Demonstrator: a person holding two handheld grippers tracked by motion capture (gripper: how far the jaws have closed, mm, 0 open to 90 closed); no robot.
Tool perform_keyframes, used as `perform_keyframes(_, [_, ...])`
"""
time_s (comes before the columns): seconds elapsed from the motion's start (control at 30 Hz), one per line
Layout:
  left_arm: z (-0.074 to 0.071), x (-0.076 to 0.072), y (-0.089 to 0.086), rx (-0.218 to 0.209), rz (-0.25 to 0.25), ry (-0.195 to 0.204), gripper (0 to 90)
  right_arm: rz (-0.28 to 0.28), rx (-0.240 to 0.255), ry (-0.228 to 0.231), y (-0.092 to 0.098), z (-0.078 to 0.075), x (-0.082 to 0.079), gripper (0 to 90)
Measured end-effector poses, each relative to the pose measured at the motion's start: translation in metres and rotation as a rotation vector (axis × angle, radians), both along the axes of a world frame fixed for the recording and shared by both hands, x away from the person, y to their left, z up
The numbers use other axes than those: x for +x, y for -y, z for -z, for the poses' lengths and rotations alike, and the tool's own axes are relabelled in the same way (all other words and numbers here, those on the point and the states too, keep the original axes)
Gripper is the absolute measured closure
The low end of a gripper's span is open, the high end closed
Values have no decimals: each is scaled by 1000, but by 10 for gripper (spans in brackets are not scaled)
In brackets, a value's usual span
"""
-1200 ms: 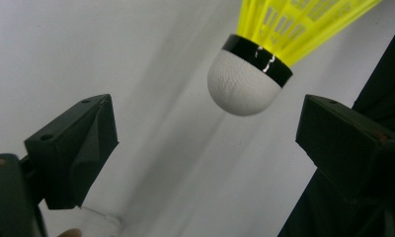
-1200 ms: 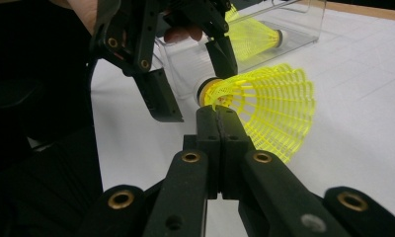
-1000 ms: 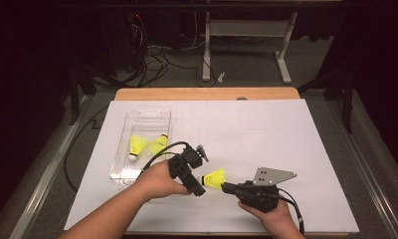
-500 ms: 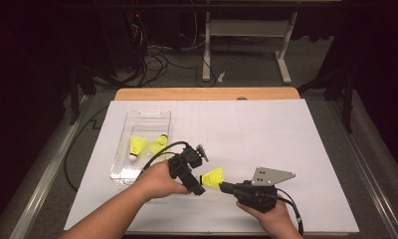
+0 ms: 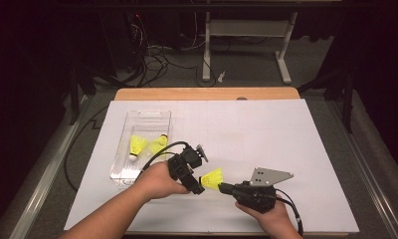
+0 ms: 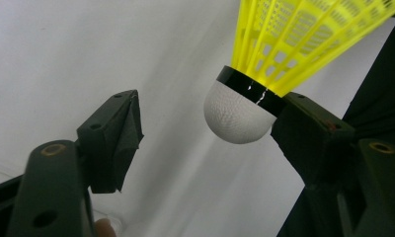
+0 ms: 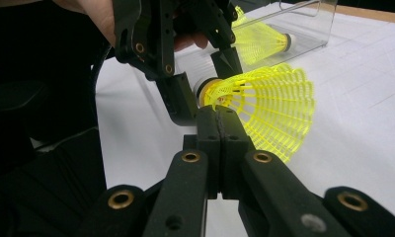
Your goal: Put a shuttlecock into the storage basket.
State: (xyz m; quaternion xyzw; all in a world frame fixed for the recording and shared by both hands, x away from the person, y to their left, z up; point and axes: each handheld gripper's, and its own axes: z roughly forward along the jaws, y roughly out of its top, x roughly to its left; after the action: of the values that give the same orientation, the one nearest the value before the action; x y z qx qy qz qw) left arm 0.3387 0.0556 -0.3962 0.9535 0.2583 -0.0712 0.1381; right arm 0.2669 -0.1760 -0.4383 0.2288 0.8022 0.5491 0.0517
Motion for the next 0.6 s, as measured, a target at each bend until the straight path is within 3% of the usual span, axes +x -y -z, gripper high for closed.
perform_keyframes(0.4, [0, -3, 4, -7, 27, -8, 356, -16, -5, -9, -4, 2, 1, 900])
perform_keyframes(0.6, [0, -3, 5, -16, 37, -16, 440, -13, -7, -10, -5, 3, 1, 900])
